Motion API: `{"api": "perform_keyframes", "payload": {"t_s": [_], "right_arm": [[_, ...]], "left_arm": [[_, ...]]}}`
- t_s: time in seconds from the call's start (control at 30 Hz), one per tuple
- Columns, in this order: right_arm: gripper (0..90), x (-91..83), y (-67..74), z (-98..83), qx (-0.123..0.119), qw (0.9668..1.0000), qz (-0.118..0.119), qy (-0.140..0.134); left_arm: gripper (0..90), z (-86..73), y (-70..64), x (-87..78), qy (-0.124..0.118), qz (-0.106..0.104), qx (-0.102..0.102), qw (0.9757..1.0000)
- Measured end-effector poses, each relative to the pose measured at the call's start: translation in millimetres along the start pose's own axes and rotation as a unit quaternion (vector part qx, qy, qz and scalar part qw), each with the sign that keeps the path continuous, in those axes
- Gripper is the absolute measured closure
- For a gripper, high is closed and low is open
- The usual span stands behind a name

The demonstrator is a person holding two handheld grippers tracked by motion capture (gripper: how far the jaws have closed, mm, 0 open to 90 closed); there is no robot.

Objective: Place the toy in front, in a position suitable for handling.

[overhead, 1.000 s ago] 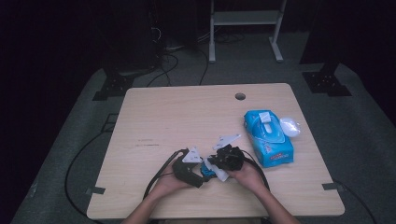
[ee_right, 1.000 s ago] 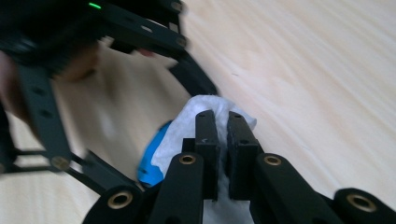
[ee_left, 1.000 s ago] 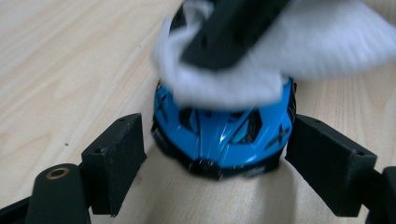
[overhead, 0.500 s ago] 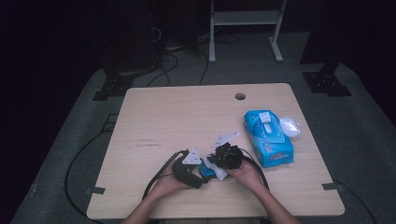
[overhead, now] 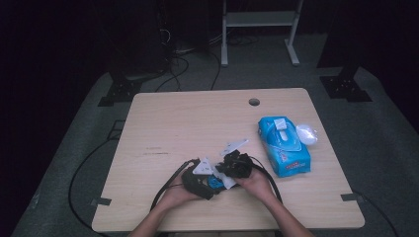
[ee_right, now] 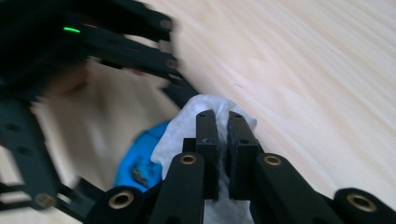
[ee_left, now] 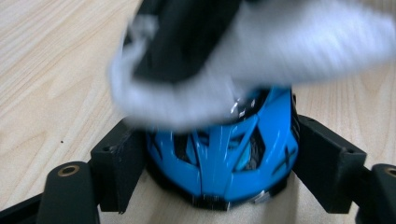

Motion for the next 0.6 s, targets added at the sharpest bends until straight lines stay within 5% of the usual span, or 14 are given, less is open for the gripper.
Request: {"api": "perform_keyframes", "payload": {"t_s": [0.13,0.33,0.4,0.47,0.53,0.6], "right_arm": [[84.7,5.2,7.2,2.4,-0.005,0.9996,0.027,0.000],[84.7,-12.3,-15.1,-3.0,0.020,0.9996,-0.014,-0.010],[84.8,-8.3,-10.7,-2.8,0.026,0.9996,-0.001,-0.014],[84.7,-0.3,-1.4,-1.2,0.018,0.9995,0.023,-0.013],[84.6,5.5,8.1,0.7,-0.010,0.9998,0.012,-0.010],[84.6,2.3,5.0,1.8,-0.009,0.9999,0.010,-0.007]], "left_arm": [[21.8,1.6,-1.3,0.6,0.003,0.002,0.007,1.0000],[23.0,1.1,-2.0,-1.1,0.006,-0.001,0.014,0.9999],[23.3,1.7,-2.1,-1.3,0.009,-0.004,0.013,0.9999],[23.3,1.2,-1.8,-2.0,0.011,-0.006,0.013,0.9998],[23.6,-1.0,-0.9,-4.8,0.013,-0.010,0.019,0.9997],[24.3,-1.7,-1.2,-6.2,0.012,-0.014,0.019,0.9997]]}}
Point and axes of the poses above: each handheld gripper's, and its own axes: x roughly forward along the jaws, z roughly out of its top, y roughly to its left, the point moved 2 cm from there along x, roughly forward along the jaws, and after that the axes turned 11 degrees about x, right-handed, at the moved point
